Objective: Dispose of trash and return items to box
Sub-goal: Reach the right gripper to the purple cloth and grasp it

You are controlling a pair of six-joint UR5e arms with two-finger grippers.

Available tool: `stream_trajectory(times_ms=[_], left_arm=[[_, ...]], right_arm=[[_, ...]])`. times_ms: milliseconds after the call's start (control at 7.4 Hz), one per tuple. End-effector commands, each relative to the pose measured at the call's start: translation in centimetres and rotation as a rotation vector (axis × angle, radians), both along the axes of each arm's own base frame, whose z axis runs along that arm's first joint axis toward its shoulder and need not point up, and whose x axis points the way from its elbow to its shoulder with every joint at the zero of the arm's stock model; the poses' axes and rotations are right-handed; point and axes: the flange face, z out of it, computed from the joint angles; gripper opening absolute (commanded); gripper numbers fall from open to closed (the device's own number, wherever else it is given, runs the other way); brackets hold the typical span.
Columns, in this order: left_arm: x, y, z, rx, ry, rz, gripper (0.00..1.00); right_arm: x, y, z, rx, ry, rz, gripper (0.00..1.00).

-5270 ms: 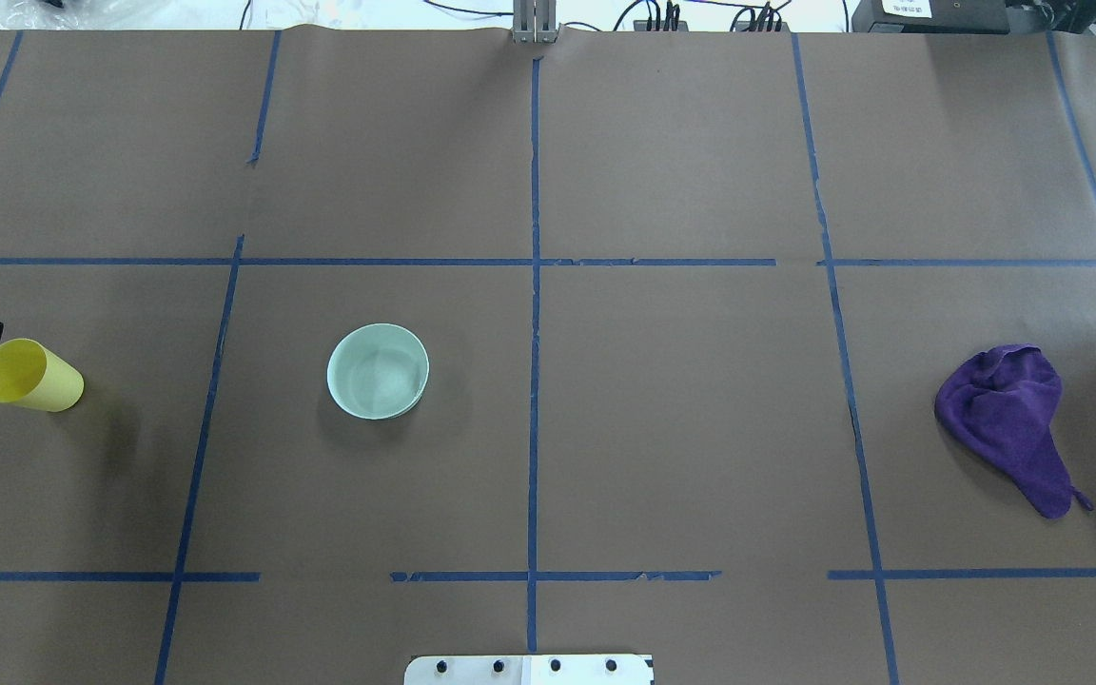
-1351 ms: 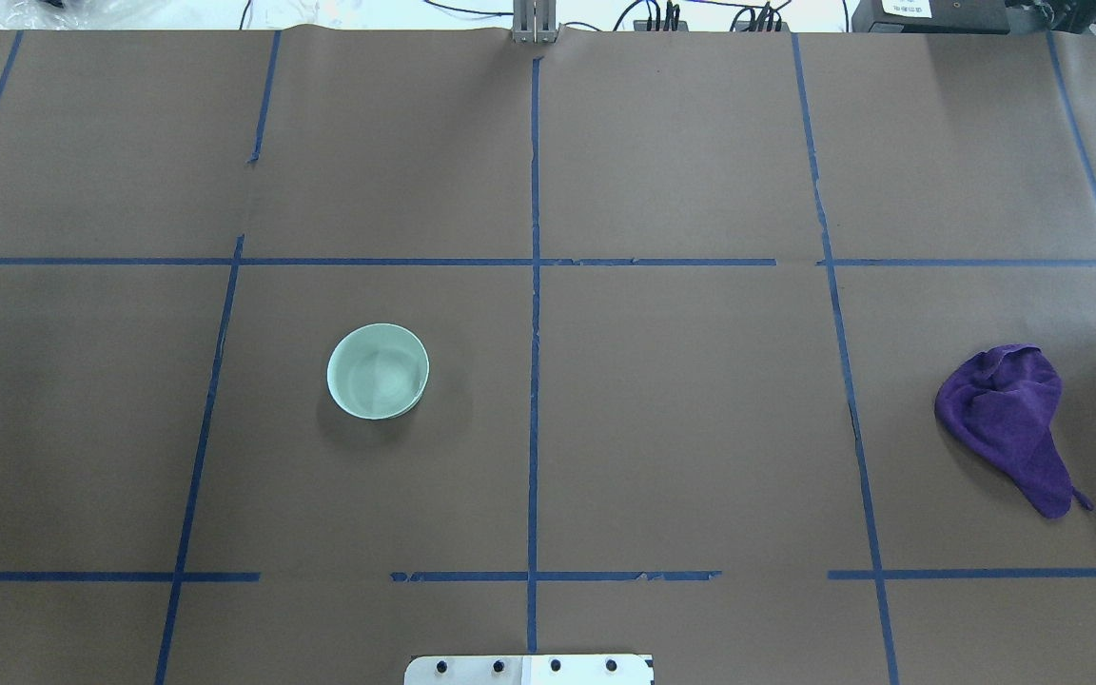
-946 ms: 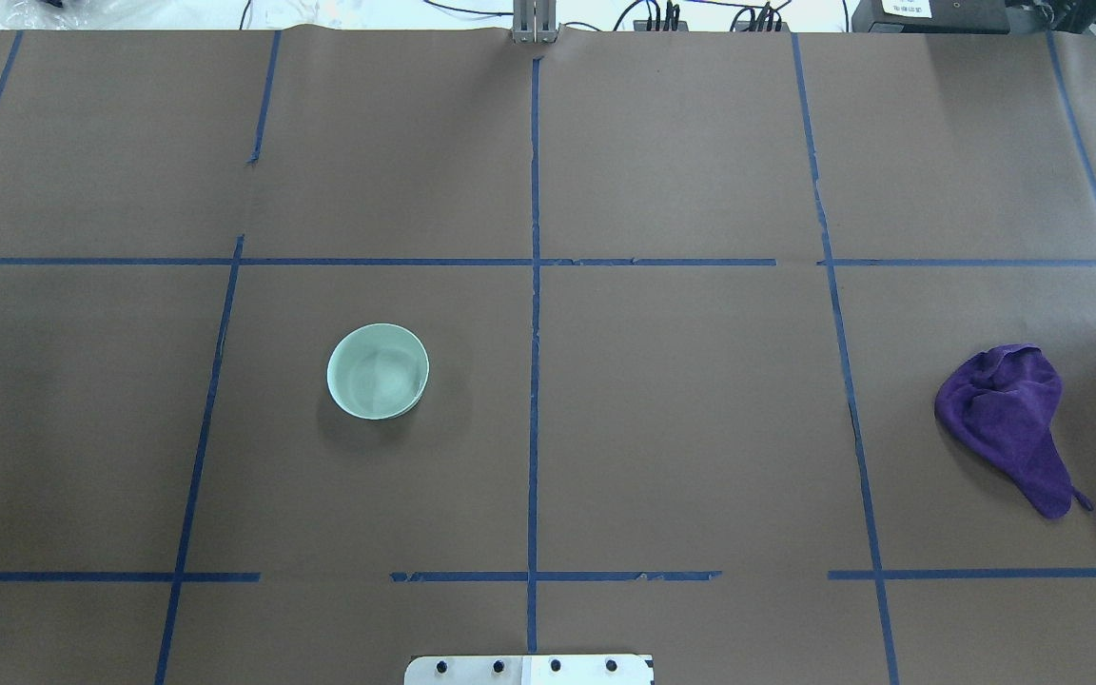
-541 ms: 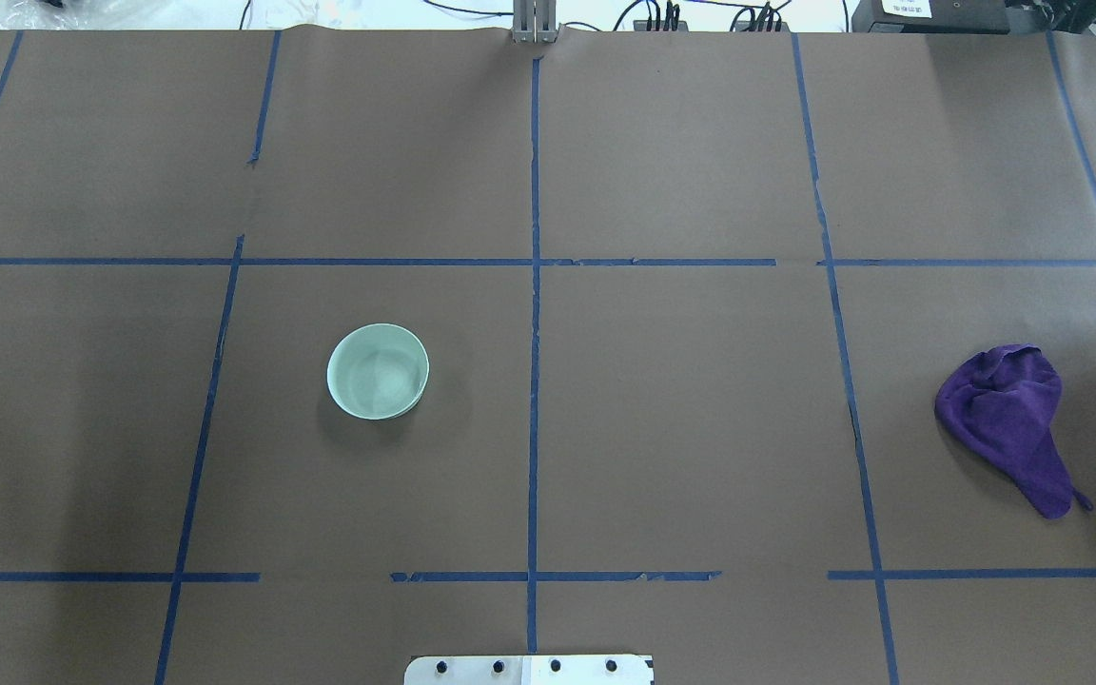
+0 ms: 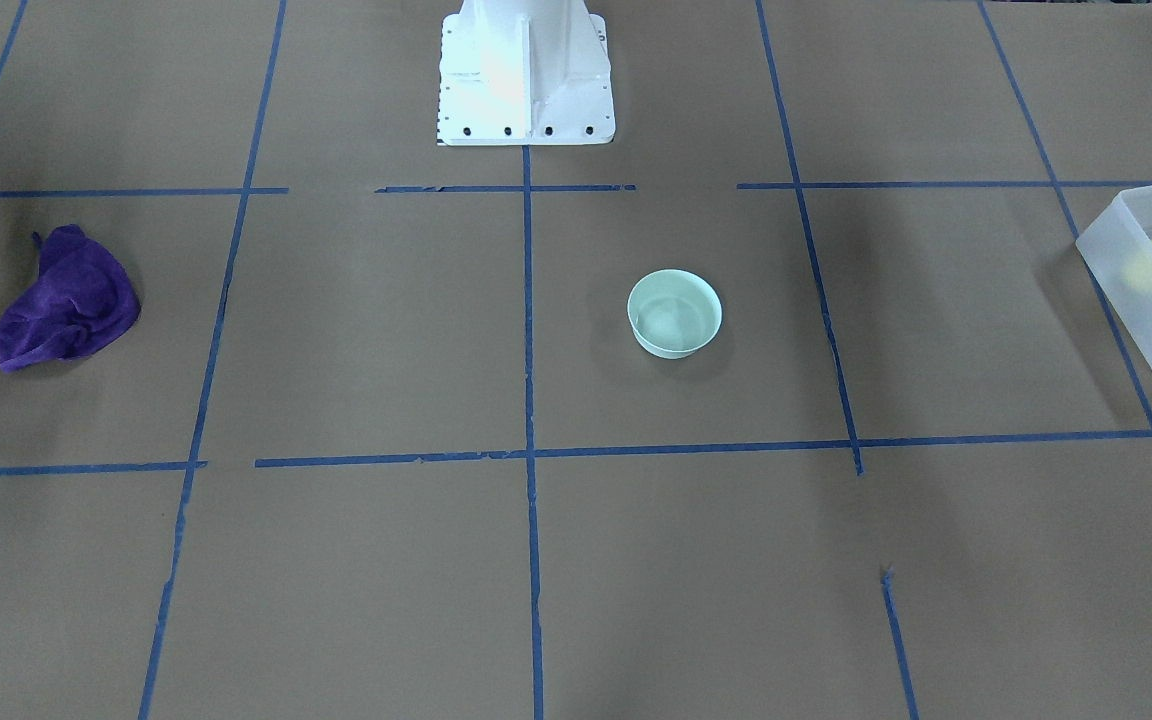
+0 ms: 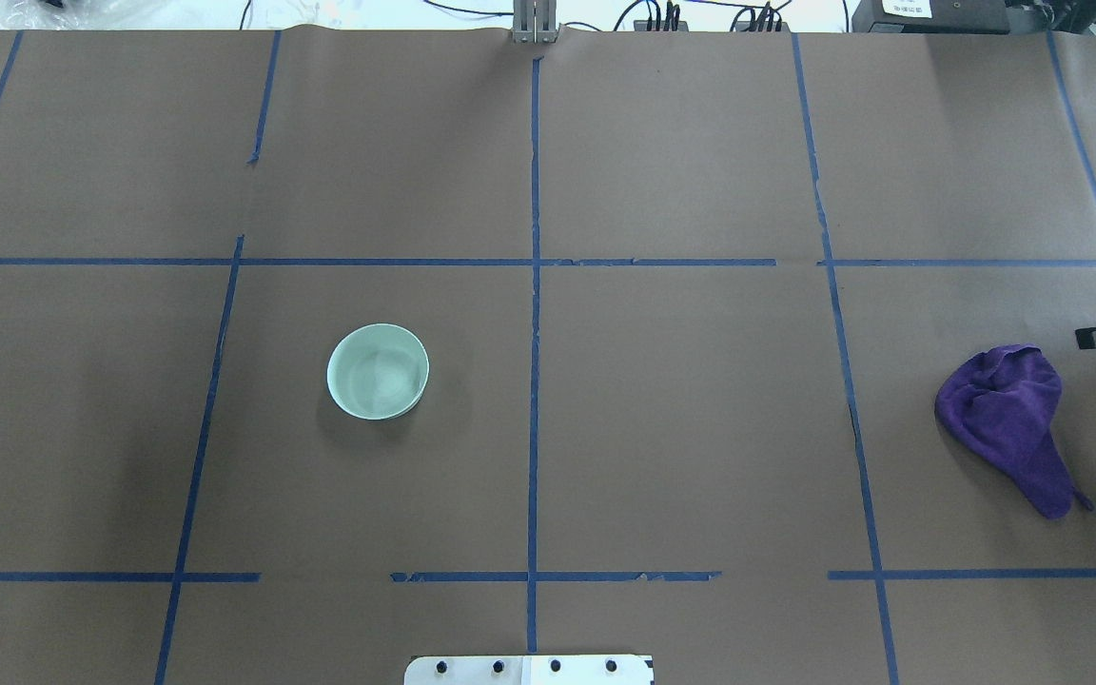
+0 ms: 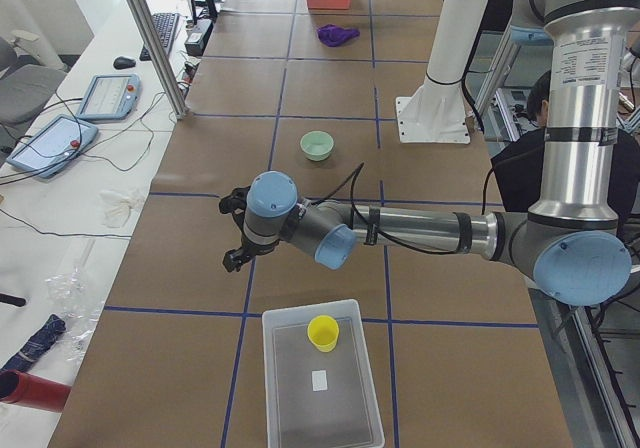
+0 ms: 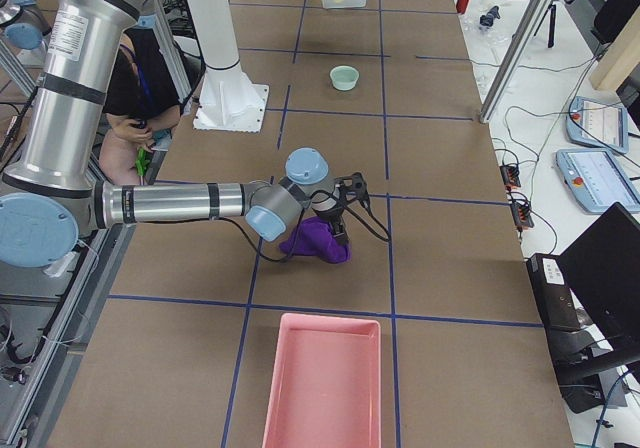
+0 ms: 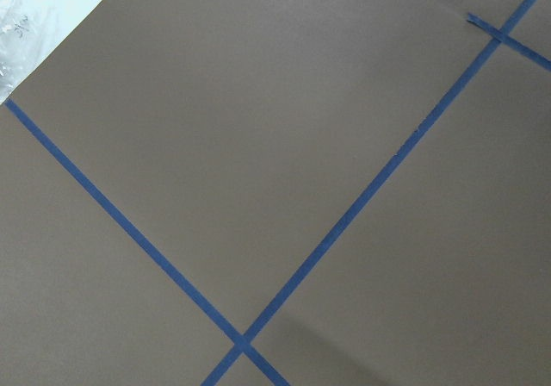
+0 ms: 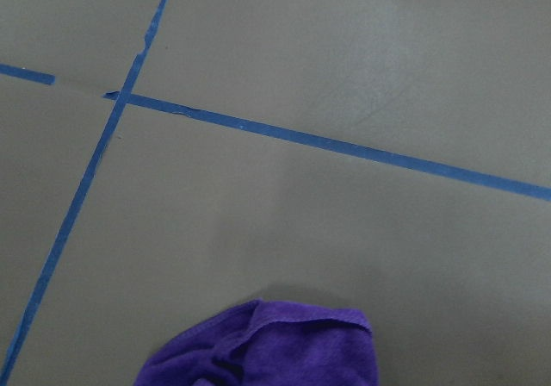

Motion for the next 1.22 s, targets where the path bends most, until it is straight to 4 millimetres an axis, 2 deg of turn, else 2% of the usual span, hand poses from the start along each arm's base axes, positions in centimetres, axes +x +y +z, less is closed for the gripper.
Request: stream_trajectory(times_ms=[0,135,270,405,541,946,1081], left_arm=[[0.0,-0.5,-0.7,0.010,0.002,-0.001,1.00],[-0.1,-0.5,-0.7,0.010,0.002,-0.003,1.00],[-0.1,-0.4,-0.7,0.010,0.003,-0.002,1.00],[-0.1,-0.4,-0.7,0.010,0.003,-0.002,1.00],[-0.1,-0.3,-0.7,0.009,0.003,-0.002,1.00],[-0.3,0.2,-1.1,0.018,0.005,-0.006,1.00],[-0.3,0.2,-1.1,0.018,0.005,-0.006,1.00]], right_arm=[[-9.8,3.6,0.5,-0.017,0.053,0.091,0.98],[-11.6,4.5,1.3,-0.008,0.081,0.082,0.96],[-11.9,5.1,1.9,-0.004,0.100,0.062,0.67],[-11.7,5.6,2.6,0.006,0.124,0.035,0.26],[-11.0,6.0,3.4,0.048,0.164,-0.011,0.00],[-9.6,5.9,3.7,0.094,0.193,-0.074,0.00],[-8.1,5.1,3.5,0.095,0.180,-0.080,0.00]])
